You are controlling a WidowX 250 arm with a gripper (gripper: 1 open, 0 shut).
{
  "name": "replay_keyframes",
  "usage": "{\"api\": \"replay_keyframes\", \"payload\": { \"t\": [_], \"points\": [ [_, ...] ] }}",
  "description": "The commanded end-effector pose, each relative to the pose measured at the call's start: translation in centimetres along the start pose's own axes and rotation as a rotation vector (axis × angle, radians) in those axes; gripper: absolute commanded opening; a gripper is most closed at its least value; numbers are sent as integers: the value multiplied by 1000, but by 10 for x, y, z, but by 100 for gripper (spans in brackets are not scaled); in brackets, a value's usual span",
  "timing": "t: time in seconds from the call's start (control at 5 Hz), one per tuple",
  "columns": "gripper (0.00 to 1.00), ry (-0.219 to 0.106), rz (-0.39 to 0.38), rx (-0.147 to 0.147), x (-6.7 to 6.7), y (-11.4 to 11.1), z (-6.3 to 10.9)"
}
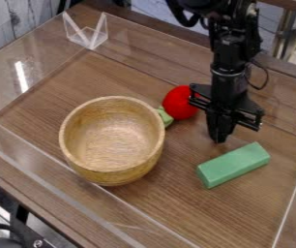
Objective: Move the red fruit to the right
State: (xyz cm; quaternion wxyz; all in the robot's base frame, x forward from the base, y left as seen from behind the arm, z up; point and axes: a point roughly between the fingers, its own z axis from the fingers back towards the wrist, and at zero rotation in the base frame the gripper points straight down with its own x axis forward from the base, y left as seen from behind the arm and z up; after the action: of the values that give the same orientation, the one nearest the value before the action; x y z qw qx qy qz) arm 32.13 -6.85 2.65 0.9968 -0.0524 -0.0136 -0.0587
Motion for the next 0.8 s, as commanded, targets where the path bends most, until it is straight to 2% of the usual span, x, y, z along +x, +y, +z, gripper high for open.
{"api": "replay_keyframes", "payload": {
  "t": [0.0, 0.6],
  "points": [
    [0, -55, -20, -6, 13, 0, 12],
    [0, -42, -47, -14, 16, 0, 7]
  ]
}}
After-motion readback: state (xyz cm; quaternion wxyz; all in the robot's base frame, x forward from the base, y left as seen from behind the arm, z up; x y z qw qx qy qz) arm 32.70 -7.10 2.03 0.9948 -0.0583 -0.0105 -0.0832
